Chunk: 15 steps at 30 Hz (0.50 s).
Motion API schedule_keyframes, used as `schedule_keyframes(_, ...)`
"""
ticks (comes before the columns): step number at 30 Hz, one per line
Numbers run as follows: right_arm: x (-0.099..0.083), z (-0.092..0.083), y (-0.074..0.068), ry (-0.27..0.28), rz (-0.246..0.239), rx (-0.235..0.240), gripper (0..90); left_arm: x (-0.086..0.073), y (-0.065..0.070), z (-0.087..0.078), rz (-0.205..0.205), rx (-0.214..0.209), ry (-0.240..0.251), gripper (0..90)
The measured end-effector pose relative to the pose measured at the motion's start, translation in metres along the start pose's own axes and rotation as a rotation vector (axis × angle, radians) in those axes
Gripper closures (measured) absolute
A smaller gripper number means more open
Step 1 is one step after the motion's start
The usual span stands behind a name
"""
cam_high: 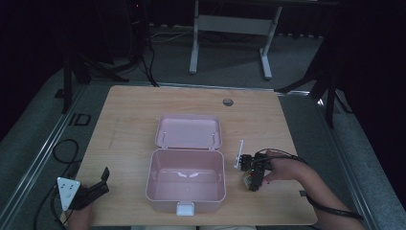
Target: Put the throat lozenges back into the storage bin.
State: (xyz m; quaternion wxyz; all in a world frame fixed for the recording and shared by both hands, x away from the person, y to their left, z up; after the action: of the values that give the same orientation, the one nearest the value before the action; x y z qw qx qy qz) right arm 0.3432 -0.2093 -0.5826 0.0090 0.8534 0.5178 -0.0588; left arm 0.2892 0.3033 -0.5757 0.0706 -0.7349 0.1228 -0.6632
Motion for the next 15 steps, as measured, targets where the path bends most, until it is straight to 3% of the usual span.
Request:
schedule_keyframes(6, -0.009, -0.022, -0.010, 0.000, 0.017, 0.016, 20.0, 0.000, 0.000, 0.000, -0.002, -0.002, 0.002, 1.7)
schedule_keyframes(15, -0.010, -0.054, -0.025, 0.027, 0.022, 0.001, 20.0, 0.000, 0.001, 0.000, -0.003, -0.002, 0.002, 1.7)
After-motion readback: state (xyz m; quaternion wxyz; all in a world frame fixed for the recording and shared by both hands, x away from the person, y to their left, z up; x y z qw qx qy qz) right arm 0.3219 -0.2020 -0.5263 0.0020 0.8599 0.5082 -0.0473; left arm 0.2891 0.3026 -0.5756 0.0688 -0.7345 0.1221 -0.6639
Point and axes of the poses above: each handheld gripper's, and its own axes: z roughly forward along the jaws, x roughly out of its top, y roughly to its right, the point moved 9 cm from there along z, roughly forward along the jaws, and after that the axes turned 14 degrees about z, right-handed, at the moved point
